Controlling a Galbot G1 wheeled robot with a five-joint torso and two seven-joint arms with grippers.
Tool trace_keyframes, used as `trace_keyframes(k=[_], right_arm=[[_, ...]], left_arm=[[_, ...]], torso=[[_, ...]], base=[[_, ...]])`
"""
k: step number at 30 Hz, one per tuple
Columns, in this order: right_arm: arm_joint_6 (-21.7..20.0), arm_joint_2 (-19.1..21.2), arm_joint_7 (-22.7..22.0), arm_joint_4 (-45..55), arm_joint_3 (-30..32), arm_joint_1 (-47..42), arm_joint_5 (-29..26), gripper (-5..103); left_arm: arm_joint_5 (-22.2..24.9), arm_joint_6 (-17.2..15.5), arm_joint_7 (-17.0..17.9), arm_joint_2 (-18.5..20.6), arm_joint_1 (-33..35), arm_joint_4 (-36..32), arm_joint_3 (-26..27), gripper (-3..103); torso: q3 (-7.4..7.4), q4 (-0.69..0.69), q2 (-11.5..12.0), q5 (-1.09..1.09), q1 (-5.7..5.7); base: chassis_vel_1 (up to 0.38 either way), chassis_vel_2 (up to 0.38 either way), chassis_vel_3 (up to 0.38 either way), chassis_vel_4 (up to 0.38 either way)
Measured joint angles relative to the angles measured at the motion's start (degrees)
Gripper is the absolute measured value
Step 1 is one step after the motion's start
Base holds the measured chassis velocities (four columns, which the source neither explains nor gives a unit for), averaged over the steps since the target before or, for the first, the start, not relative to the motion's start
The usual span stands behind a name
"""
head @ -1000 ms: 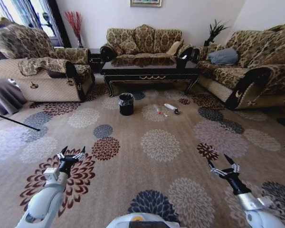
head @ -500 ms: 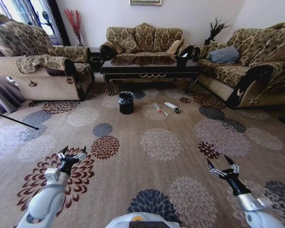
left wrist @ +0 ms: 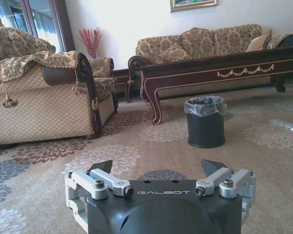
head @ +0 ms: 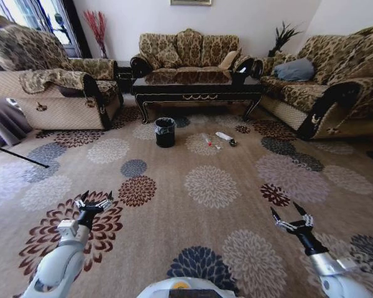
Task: Move to the front of the table and pick up the trash from the floor, then place it into the trash bin.
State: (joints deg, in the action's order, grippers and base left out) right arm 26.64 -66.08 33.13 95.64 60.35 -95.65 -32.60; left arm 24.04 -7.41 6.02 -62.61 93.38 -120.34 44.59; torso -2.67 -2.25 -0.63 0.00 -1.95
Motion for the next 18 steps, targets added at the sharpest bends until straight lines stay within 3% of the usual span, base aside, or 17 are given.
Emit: trace_keyframes(k=[5,12,15,18], right_arm=[[-0.13,0.15,-0.18,-0.23,-0.2,0.19,-0.02,100],[-0.41,0.25,-0.63,-0.26,-0.24,0.33,-0.25,100],[-0.61,0.02,-0.23,-0.94,-0.42,0.5,-1.57,100],[-0.23,0.02,0.76,-1.2,-0.37,0.47,-1.52,100]], left_arm=[[-0.28,0.0,-0.08,-0.09,-0.04,0.06,-0.04,100],[-0.47,0.26,-0.07,-0.16,-0.12,0.25,-0.1,100],[-0.41,4.01,0.02,-0.25,-0.34,0.59,-0.53,100],[-0.29,5.07,-0.02,-0.2,-0.5,0.79,-0.55,100]], torso=[[1.13,-0.01,0.65,0.0,-0.04],[1.34,0.0,0.65,0.0,-0.02],[1.29,-0.01,0.65,0.0,-0.02],[1.23,-0.01,0.65,0.0,-0.02]], base=[[0.0,0.0,0.0,0.0],[0.0,0.0,0.0,0.0],[0.0,0.0,0.0,0.0],[0.0,0.0,0.0,0.0]])
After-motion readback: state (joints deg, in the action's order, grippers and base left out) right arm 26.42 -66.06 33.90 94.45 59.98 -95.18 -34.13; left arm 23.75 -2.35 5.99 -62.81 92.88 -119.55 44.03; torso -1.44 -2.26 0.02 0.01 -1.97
